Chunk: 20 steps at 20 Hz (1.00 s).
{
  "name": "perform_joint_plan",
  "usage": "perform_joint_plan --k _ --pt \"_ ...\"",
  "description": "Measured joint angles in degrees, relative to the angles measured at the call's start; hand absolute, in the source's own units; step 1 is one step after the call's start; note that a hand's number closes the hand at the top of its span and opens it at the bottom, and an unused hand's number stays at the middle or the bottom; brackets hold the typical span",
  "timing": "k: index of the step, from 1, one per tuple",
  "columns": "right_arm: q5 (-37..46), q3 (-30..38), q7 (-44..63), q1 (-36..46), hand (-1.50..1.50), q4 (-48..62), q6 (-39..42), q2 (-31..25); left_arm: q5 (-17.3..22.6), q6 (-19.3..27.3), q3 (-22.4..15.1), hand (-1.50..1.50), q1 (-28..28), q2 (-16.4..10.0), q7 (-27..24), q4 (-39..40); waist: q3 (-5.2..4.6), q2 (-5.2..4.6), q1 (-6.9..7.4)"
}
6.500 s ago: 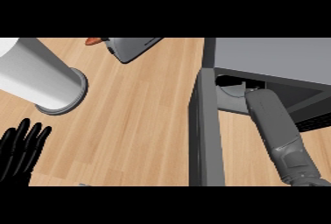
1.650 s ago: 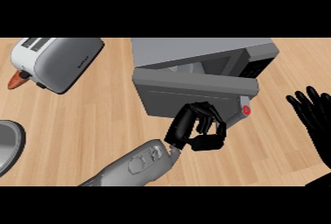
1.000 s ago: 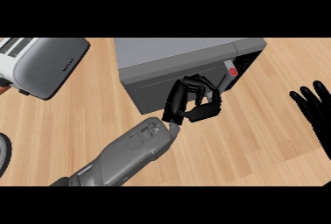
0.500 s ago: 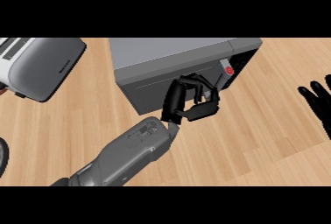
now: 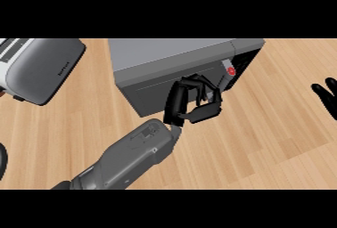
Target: Pick up the milk, place it into the microwave and close the microwave
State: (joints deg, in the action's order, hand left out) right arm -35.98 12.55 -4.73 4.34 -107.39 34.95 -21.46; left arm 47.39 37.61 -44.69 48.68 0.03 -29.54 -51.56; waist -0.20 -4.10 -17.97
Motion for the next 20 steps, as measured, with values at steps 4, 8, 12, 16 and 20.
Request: perform_joint_plan --k 4,8,12,16,20 --pt "-1.35 0.41 0.91 0.54 -1.5 -0.27 -0.33 -0.79 1.13 -0.18 -0.35 1.5 0.21 0.01 -1.63 0.41 0.02 -0.07 -0.09" --pt "-2.7 0.84 1.88 1.08 -1.5 -0.45 -0.71 -1.63 2.37 -0.33 -0.65 1.5 0.4 0.01 -2.91 0.72 0.04 -0.1 -0.16" --pt "-3.92 1.34 2.63 1.74 -1.5 -0.49 -1.11 -2.37 3.29 -0.47 -1.02 1.5 0.61 0.0 -4.21 1.03 0.09 -0.2 -0.14" --pt "-5.0 1.7 3.52 2.08 -1.5 -0.69 -1.28 -3.3 4.23 -0.57 -1.24 1.5 0.69 0.0 -5.53 1.36 0.11 -0.21 -0.26" --pt "-6.08 2.21 4.24 2.27 -1.5 -0.64 -1.51 -4.06 5.04 -0.43 -1.42 1.5 0.75 0.0 -6.84 1.66 0.17 -0.23 -0.44"
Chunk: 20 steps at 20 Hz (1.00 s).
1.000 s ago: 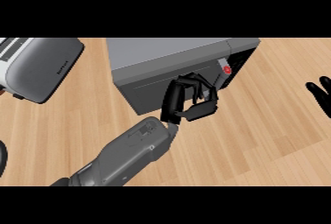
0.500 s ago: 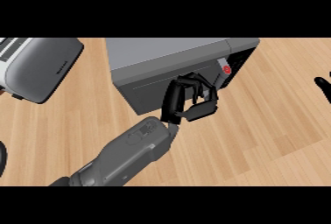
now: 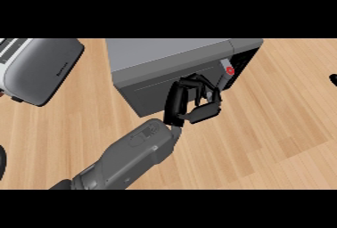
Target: Pick up the milk, place it into the microwave and close the microwave
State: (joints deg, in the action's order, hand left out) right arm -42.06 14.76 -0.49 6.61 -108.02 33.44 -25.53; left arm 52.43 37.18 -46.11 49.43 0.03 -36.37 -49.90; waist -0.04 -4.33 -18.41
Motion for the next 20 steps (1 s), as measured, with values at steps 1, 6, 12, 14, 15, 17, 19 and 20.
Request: perform_joint_plan --k 1,6,12,14,15,17,19,20 --pt "-0.32 0.1 0.16 0.16 -1.5 0.02 -0.1 -0.14 0.18 -0.13 -0.1 1.5 0.06 0.0 -0.28 0.05 0.0 -0.05 0.05" --pt "-2.07 0.25 0.92 0.59 -1.5 -0.08 0.23 -1.04 1.28 -0.23 -0.54 1.5 0.33 0.0 -1.34 0.42 0.06 -0.06 0.08" --pt "-4.89 -0.58 1.98 1.12 -1.5 -0.32 1.76 -2.21 2.55 -0.3 -1.11 1.5 0.68 0.0 -2.56 0.78 0.09 -0.13 0.13" --pt "-5.88 -0.66 2.27 1.1 -1.5 -0.42 2.13 -2.57 2.89 -0.49 -1.25 1.5 0.74 0.0 -3.08 1.01 0.09 -0.09 0.1" --pt "-6.26 -0.7 2.51 1.23 -1.5 -0.45 2.25 -2.88 3.1 -0.51 -1.36 1.5 0.82 0.01 -3.22 1.09 0.08 -0.1 0.13" --pt "-7.16 -0.82 2.81 1.32 -1.5 -0.34 2.53 -3.2 3.61 -0.63 -1.5 1.5 0.94 0.0 -3.41 1.09 0.1 -0.15 0.19" --pt "-7.96 -0.72 3.15 1.36 -1.5 -0.24 2.77 -3.71 3.98 -0.51 -1.58 1.5 0.97 0.0 -3.82 1.23 0.11 -0.12 0.1" --pt "-8.34 -0.66 3.23 1.41 -1.5 -0.12 2.83 -3.85 4.11 -0.51 -1.68 1.5 1.04 0.0 -4.0 1.28 0.13 -0.14 0.12"
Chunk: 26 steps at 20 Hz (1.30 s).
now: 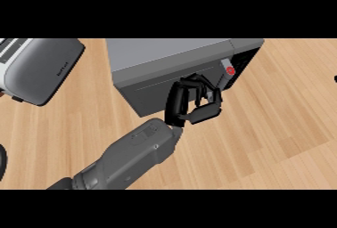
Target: Pick up the milk, place it into the microwave and close the microwave
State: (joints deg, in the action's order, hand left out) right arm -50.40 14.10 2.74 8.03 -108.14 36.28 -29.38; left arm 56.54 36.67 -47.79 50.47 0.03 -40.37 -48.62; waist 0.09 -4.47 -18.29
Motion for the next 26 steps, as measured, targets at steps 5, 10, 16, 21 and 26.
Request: perform_joint_plan --k 5,10,16,21,26 --pt "-1.78 0.15 0.79 0.34 -1.5 -0.17 0.15 -1.08 0.88 -0.17 -0.32 1.5 0.19 0.0 -0.95 0.41 -0.05 0.04 -0.19" --pt "-2.99 0.45 1.46 0.81 -1.5 -0.31 0.54 -2.37 1.72 -0.26 -0.64 1.5 0.42 0.0 -1.69 0.73 -0.03 0.03 -0.27" --pt "-5.58 -0.12 1.7 1.42 -1.5 -0.19 1.43 -2.77 0.78 0.35 -2.52 1.5 1.58 -0.01 -1.94 2.45 0.22 0.12 -0.12" --pt "-7.88 -0.72 2.29 1.58 -1.5 -0.47 2.44 -3.57 0.74 1.74 -4.51 1.5 2.82 0.02 -0.53 3.57 0.25 0.37 0.29" --pt "-9.58 -0.31 2.85 1.43 -1.5 -1.36 2.67 -4.78 1.7 2.29 -6.41 1.5 3.99 0.09 1.23 4.26 0.1 0.64 0.99"
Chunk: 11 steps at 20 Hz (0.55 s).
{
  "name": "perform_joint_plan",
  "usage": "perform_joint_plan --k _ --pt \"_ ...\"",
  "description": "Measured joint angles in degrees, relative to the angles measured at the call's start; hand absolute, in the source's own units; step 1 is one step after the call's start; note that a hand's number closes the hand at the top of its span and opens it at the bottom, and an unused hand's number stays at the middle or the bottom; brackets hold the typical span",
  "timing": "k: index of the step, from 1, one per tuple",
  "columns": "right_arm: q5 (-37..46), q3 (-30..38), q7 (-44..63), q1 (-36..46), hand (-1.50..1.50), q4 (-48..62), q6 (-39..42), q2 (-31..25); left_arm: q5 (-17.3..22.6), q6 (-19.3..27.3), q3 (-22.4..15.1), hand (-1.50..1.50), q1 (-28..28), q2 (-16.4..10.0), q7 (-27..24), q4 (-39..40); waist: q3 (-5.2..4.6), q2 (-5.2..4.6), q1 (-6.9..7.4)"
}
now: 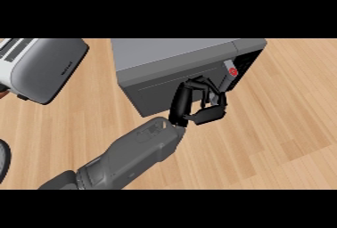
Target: Pick up the milk, place it into the microwave and close the microwave
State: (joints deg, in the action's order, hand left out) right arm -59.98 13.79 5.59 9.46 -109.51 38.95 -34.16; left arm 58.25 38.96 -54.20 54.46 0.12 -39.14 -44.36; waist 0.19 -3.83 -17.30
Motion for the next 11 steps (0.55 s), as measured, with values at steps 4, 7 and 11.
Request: perform_joint_plan --k 4,7,11 --pt "-1.08 0.83 0.23 -0.78 -1.5 -0.75 -0.2 -0.66 1.43 0.39 -1.13 1.5 0.48 0.03 1.12 -0.08 -0.09 0.22 0.79" --pt "-1.89 1.55 0.58 -1.56 -1.5 -1.27 -0.55 -1.3 2.62 -0.55 -1.43 -1.5 0.48 0.09 1.26 -0.3 -0.2 0.35 1.57" --pt "-2.83 2.34 1.14 -2.71 -1.5 -2.32 -1.07 -2.1 4.11 -2.22 -2.03 -1.5 0.69 0.0 1.39 -0.24 -0.3 0.46 2.22"
